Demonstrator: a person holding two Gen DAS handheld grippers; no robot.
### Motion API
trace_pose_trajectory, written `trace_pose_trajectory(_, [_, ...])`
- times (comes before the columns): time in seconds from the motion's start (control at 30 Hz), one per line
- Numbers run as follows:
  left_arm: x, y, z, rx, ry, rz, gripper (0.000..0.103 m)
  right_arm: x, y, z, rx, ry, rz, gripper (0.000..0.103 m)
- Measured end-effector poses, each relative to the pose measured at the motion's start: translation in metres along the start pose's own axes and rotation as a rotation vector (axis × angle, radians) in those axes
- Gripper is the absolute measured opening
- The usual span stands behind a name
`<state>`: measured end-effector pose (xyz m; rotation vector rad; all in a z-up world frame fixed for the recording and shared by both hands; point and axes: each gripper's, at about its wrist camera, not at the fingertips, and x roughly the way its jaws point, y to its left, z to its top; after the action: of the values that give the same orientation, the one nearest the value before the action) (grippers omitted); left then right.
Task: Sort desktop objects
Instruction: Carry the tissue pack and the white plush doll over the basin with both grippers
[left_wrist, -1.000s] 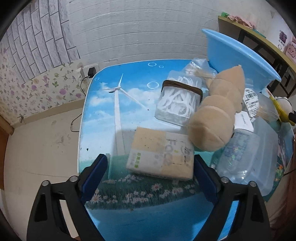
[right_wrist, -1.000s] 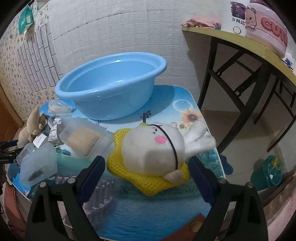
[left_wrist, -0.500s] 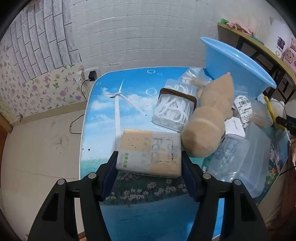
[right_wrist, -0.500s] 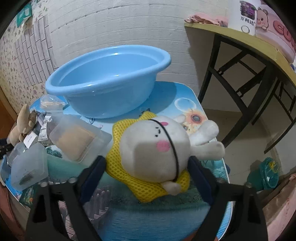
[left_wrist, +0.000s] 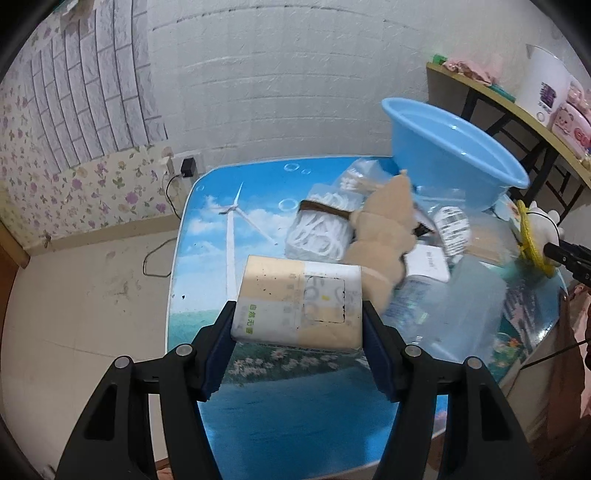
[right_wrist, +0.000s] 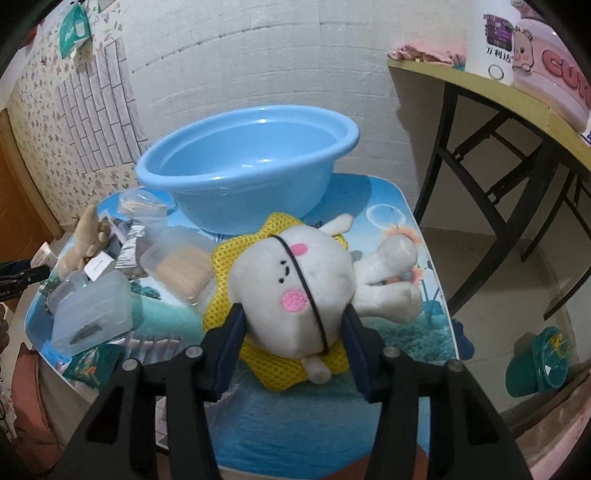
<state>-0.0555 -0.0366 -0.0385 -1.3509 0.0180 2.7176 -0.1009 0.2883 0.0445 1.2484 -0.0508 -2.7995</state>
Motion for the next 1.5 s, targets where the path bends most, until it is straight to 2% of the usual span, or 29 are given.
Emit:
trace_pose_trajectory(0.33, [-0.025, -0.032, -0.002, 0.033, -0.03, -0.028, 0.063, -0.022, 0.0, -0.011, -0.012, -0.024, 0.036, 0.05])
trace_pose_trajectory(0.53, [-0.025, -0.052, -0.007, 0.057, -0.018, -0.052, 0.063, -0.022, -0.001, -0.022, -0.003, 0.009, 0.085, 0.054])
trace_pose_trajectory(0.63, [-0.024, -0.061, -0.009, 0.067, -0.012, -0.064, 0.063, -0.022, 0.005, -0.026, -0.037, 0.016, 0.085, 0.06])
trace_pose_trajectory(0.7, [-0.024, -0.064, -0.01, 0.07, -0.008, -0.07, 0.063, -0.023, 0.007, -0.027, -0.055, 0.003, 0.072, 0.08])
trace_pose_trajectory(0.73, [-0.024, -0.065, -0.01, 0.076, -0.006, -0.075, 0.063, -0.025, 0.009, -0.027, -0.061, -0.005, 0.069, 0.083])
trace_pose_trajectory(0.93, [-0.024, -0.074, -0.01, 0.092, 0.003, -0.088, 0.063, -0.026, 0.019, -0.024, -0.127, -0.03, 0.067, 0.091])
trace_pose_trajectory(1.0, [-0.023, -0.076, -0.01, 0.095, 0.007, -0.091, 0.063, -0.023, 0.024, -0.025, -0.155, -0.03, 0.056, 0.1])
trace_pose_trajectory(1.03, [-0.023, -0.077, -0.01, 0.097, 0.009, -0.09, 0.063, -0.021, 0.027, -0.026, -0.169, -0.03, 0.052, 0.101])
trace_pose_trajectory(1.13, [-0.022, -0.078, -0.009, 0.099, 0.013, -0.093, 0.063, -0.014, 0.034, -0.028, -0.206, -0.021, 0.042, 0.101])
trace_pose_trajectory(1.33, [-0.021, -0.08, -0.007, 0.103, 0.018, -0.091, 0.063, -0.001, 0.03, -0.025, -0.191, -0.013, -0.006, 0.1])
trace_pose_trajectory(1.37, [-0.021, -0.079, -0.007, 0.101, 0.019, -0.09, 0.063, -0.001, 0.027, -0.025, -0.185, -0.015, -0.005, 0.096])
trace_pose_trajectory(1.4, [-0.021, -0.079, -0.007, 0.101, 0.019, -0.089, 0.063, -0.003, 0.024, -0.024, -0.177, -0.027, -0.006, 0.084])
trace_pose_trajectory(1.5, [-0.02, -0.078, -0.006, 0.099, 0.019, -0.085, 0.063, -0.007, 0.011, -0.021, -0.127, -0.033, 0.039, 0.074])
